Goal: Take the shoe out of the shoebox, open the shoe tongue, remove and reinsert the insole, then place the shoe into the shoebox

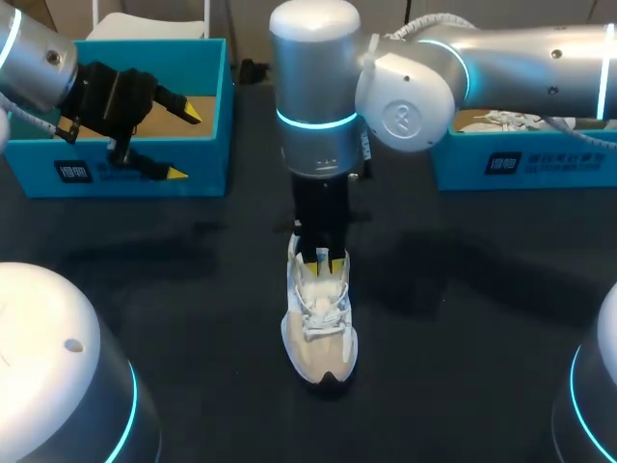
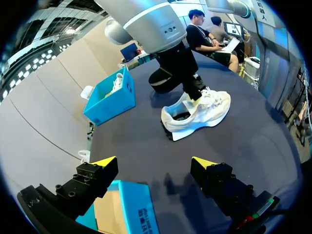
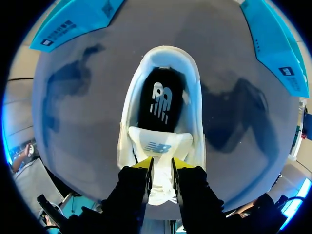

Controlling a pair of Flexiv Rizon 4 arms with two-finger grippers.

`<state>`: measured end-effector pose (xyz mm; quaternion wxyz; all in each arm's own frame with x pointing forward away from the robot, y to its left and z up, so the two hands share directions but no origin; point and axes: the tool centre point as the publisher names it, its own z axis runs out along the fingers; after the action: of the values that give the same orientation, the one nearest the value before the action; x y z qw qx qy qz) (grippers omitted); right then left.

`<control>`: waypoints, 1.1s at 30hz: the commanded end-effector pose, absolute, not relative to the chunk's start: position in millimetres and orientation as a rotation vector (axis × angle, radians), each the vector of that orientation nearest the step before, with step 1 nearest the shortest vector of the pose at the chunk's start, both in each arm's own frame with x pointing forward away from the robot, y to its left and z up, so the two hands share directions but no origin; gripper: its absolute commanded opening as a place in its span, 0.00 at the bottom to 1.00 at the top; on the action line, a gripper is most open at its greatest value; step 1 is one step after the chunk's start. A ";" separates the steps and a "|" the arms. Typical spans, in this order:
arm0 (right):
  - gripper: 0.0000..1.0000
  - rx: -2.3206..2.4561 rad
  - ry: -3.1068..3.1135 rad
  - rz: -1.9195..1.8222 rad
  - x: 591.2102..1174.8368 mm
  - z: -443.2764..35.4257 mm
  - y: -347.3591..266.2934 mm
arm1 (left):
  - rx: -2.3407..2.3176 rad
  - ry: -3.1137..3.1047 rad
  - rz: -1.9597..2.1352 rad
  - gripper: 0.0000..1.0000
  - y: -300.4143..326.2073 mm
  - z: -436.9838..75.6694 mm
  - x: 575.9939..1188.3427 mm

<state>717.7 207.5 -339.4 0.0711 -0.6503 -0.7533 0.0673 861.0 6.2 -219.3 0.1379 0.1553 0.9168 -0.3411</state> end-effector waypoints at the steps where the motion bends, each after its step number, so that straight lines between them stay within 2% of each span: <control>1: 0.25 -1.941 -2.256 0.188 720.3 -349.1 203.8 | 0.450 2.654 -0.983 1.00 6.0 -218.8 860.9; 12: 0.33 -1.871 -2.405 0.187 727.5 -314.4 195.8 | 0.450 2.654 -0.983 1.00 6.0 -218.8 860.9; 18: 0.46 -1.646 -2.666 0.168 742.3 -294.3 193.7 | 0.450 2.654 -0.983 1.00 6.0 -218.8 860.9; 22: 0.49 -1.450 -2.850 0.154 750.7 -281.0 192.8 | 0.450 2.654 -0.983 1.00 6.0 -218.8 860.9; 25: 0.63 -1.306 -2.962 0.188 754.9 -272.6 195.6 | 0.450 2.654 -0.983 1.00 6.0 -218.8 860.9; 26: 0.81 -1.210 -3.021 0.203 757.1 -268.6 198.2 | 0.450 2.654 -0.983 1.00 6.0 -218.8 860.9; 27: 0.90 -1.114 -3.077 0.186 758.6 -264.6 201.1 | 0.450 2.654 -0.983 1.00 6.0 -218.8 860.9; 29: 1.00 -1.017 -3.126 0.186 761.0 -259.0 204.1 | 0.450 2.654 -0.983 1.00 6.0 -218.8 860.9; 33: 1.00 -0.790 -3.211 0.168 768.8 -246.3 210.4 | 0.450 2.654 -0.983 1.00 6.0 -218.8 860.9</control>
<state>765.5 201.9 -255.5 -0.0563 -0.3479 -0.9348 0.0440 861.0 6.2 -219.3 0.1379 0.1553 0.9168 -0.3411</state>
